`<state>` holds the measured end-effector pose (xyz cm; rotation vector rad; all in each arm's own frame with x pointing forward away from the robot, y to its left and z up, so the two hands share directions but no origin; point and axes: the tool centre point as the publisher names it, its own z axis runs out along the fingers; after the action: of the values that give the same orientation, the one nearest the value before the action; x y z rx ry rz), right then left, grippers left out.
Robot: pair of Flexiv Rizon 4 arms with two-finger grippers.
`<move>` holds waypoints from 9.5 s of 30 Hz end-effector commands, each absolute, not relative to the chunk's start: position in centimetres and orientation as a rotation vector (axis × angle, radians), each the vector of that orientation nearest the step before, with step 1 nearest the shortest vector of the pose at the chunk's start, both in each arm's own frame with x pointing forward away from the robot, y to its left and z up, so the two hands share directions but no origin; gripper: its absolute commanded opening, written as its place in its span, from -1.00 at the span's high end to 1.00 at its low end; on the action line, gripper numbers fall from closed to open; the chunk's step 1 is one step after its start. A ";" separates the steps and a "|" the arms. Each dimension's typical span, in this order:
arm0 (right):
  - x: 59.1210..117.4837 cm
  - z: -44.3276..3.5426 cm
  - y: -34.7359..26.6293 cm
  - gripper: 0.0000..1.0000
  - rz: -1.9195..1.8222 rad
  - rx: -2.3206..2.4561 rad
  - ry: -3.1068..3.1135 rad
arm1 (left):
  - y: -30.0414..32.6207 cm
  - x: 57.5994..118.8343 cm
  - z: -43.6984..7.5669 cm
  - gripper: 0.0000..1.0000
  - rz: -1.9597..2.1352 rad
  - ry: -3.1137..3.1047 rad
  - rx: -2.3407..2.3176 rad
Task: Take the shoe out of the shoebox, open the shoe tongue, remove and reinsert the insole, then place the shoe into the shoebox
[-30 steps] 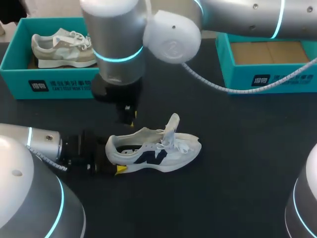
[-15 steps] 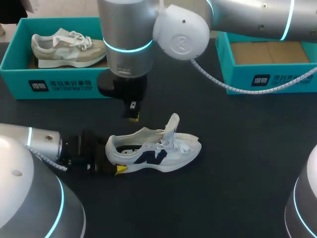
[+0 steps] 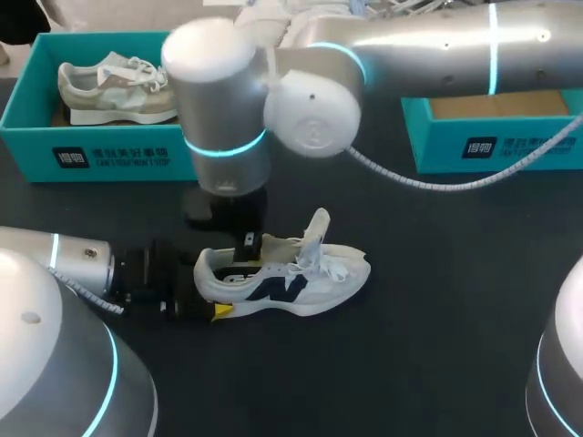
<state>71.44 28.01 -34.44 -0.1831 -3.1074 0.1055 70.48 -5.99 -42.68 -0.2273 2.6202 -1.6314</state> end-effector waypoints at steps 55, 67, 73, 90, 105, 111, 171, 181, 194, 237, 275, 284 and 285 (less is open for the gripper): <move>70.7 -33.1 24.9 1.00 0.112 -0.605 -3.184 | -6.2 70.6 -43.4 1.00 -1.629 2.623 -0.228; 71.8 -31.1 25.6 1.00 0.036 -0.523 -3.226 | -6.2 70.6 -43.4 1.00 -1.629 2.623 -0.228; 72.4 -30.3 25.3 1.00 0.043 -0.550 -3.239 | -6.2 70.6 -43.4 1.00 -1.629 2.623 -0.228; 72.9 -30.1 30.0 1.00 -0.206 -0.316 -3.170 | -6.2 70.6 -43.4 1.00 -1.629 2.623 -0.228; 72.9 -29.4 30.3 -0.36 -0.478 -0.247 -2.857 | -6.2 70.6 -43.4 1.00 -1.629 2.623 -0.228; 72.8 -29.3 30.4 -0.59 -0.588 -0.222 -2.735 | -6.2 70.6 -43.4 1.00 -1.629 2.623 -0.228; 74.8 -21.8 36.8 1.00 -1.383 -0.326 -2.469 | -6.2 70.6 -43.4 1.00 -1.629 2.623 -0.228; 76.4 -15.1 35.0 1.00 -1.350 -0.530 -2.124 | -6.2 70.6 -43.4 1.00 -1.629 2.623 -0.228; 75.0 -8.2 30.5 1.00 -1.606 -0.584 -1.787 | -6.2 70.6 -43.4 1.00 -1.629 2.623 -0.228; 70.1 -1.5 23.3 1.00 -1.533 -0.862 -1.628 | -6.2 70.6 -43.4 1.00 -1.629 2.623 -0.228; 63.2 0.7 23.0 1.00 -1.539 -0.803 -1.718 | -6.2 70.6 -43.4 1.00 -1.629 2.623 -0.228; 63.2 0.7 23.0 1.00 -1.539 -0.803 -1.718 | -6.2 70.6 -43.4 1.00 -1.629 2.623 -0.228; 63.2 0.7 23.0 1.00 -1.539 -0.803 -1.718 | -6.2 70.6 -43.4 1.00 -1.629 2.623 -0.228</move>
<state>63.24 22.77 0.70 -0.7977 -1.7177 -1.5398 70.47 -5.98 -42.70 -0.2265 2.6209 -1.6320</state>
